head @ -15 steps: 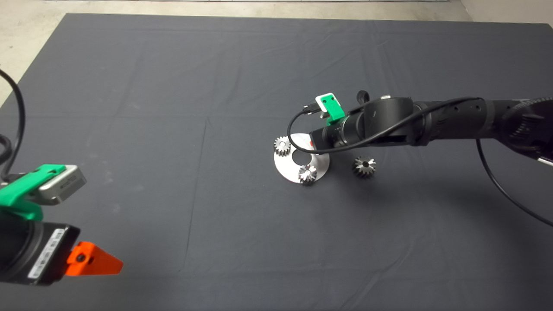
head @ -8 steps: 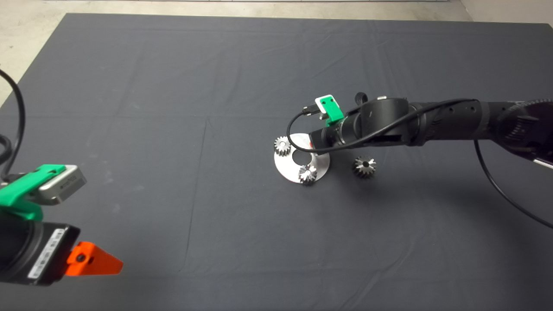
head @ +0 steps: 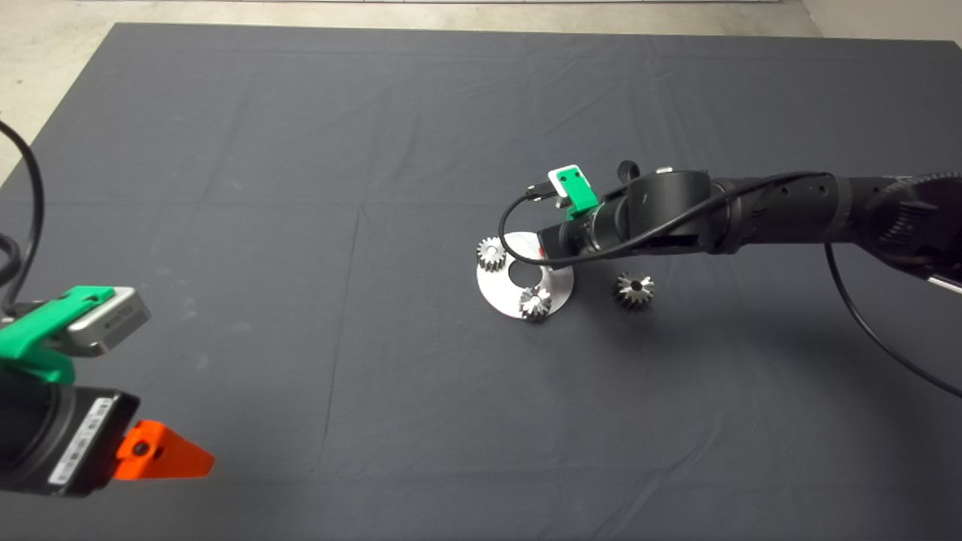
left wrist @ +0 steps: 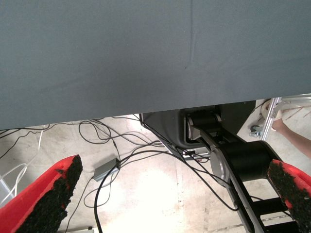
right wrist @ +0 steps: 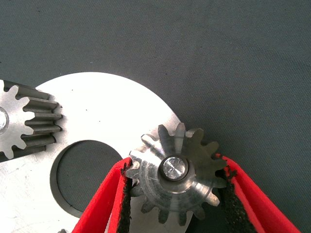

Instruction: Remove an incorrectly installed larger gear and replace it with the correct smaller gear

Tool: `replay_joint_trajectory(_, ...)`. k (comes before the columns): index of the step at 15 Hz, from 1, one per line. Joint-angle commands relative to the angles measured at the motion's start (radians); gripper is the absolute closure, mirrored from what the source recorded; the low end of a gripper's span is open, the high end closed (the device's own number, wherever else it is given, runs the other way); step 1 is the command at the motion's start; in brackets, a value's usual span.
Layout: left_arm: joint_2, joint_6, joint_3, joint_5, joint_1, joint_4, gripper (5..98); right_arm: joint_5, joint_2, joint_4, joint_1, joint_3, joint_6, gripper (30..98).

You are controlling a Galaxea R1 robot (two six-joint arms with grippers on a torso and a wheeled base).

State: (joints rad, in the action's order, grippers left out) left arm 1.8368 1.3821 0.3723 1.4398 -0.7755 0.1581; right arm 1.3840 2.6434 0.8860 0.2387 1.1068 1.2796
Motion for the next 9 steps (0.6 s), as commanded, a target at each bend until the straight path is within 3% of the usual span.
replay_joint_trajectory(1, -0.001, -0.002, -0.015, 0.002, -0.007, 0.018, 5.5, 0.01, 0.002, 0.007, 0.028, -0.009, 0.001, 87.3)
replay_joint_trajectory(7, 0.0, -0.002, -0.015, 0.002, -0.004, 0.018, 5.5, 0.013, 0.001, 0.007, 0.03, -0.028, 0.001, 84.8)
replay_joint_trajectory(9, 0.0, -0.002, -0.015, 0.002, -0.001, 0.018, 5.5, 0.027, -0.013, -0.011, 0.062, -0.086, 0.001, 80.8)
